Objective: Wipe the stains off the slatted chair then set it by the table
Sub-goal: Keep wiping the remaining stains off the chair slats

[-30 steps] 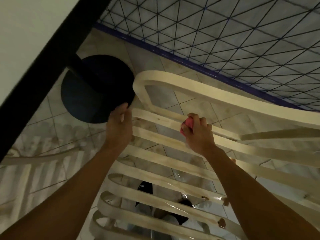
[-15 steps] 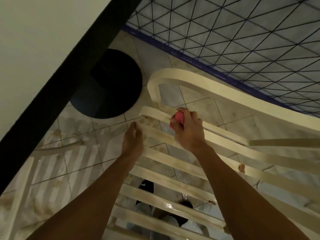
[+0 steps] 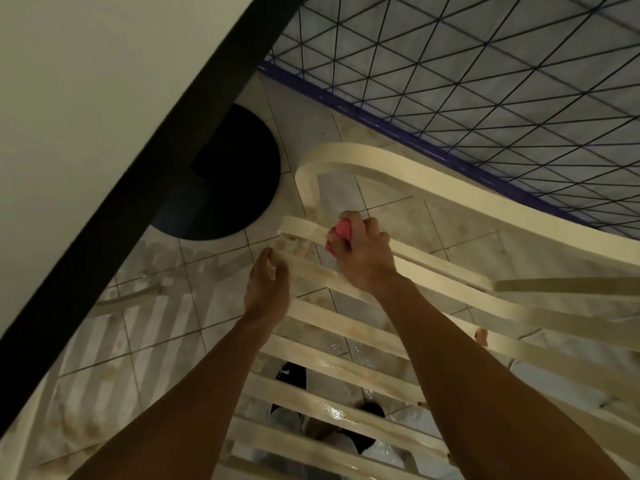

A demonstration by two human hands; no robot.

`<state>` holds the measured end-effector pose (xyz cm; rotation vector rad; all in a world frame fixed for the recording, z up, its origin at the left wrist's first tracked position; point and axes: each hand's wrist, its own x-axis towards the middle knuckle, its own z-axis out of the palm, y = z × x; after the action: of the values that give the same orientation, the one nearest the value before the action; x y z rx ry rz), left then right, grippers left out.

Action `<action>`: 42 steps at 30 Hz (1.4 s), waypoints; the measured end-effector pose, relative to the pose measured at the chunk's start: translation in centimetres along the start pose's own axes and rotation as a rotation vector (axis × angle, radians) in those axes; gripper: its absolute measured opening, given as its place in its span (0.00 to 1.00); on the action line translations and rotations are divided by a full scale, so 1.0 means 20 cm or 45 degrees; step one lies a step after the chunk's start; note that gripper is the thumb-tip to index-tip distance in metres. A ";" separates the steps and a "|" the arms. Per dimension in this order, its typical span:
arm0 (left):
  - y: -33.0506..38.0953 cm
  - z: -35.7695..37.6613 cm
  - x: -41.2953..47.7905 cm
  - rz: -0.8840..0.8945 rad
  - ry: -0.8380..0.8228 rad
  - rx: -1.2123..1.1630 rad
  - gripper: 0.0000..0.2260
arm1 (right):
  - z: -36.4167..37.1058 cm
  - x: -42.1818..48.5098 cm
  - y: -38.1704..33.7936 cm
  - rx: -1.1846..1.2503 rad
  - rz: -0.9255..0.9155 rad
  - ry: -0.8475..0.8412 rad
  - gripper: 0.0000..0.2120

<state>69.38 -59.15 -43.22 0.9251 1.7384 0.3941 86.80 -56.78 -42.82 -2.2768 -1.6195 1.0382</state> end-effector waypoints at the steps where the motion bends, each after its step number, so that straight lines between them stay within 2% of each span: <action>1: 0.00 0.00 0.00 0.001 -0.004 -0.002 0.23 | 0.02 0.02 -0.04 0.008 -0.010 -0.008 0.18; 8: 0.00 -0.01 0.02 -0.010 -0.017 0.033 0.23 | 0.02 -0.02 -0.04 0.020 -0.077 0.037 0.17; 14: -0.02 -0.01 0.04 -0.006 -0.018 0.011 0.23 | -0.03 -0.07 0.08 -0.044 0.121 0.063 0.19; 22: -0.03 0.01 0.05 -0.002 0.013 0.041 0.23 | 0.05 0.06 -0.24 -0.053 0.052 -0.012 0.18; 30: -0.04 0.02 0.05 0.008 0.020 0.098 0.24 | 0.19 0.04 -0.36 -0.051 0.235 0.263 0.28; 35: -0.03 0.00 0.06 -0.015 0.002 0.129 0.23 | 0.15 0.02 -0.22 -0.010 0.184 0.238 0.28; 42: -0.04 0.01 0.06 0.032 0.019 0.162 0.23 | -0.02 -0.13 0.22 -0.014 0.176 0.202 0.28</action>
<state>69.09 -58.81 -44.47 1.0380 1.7833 0.3099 89.94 -60.65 -43.60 -2.4388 -1.4281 0.8525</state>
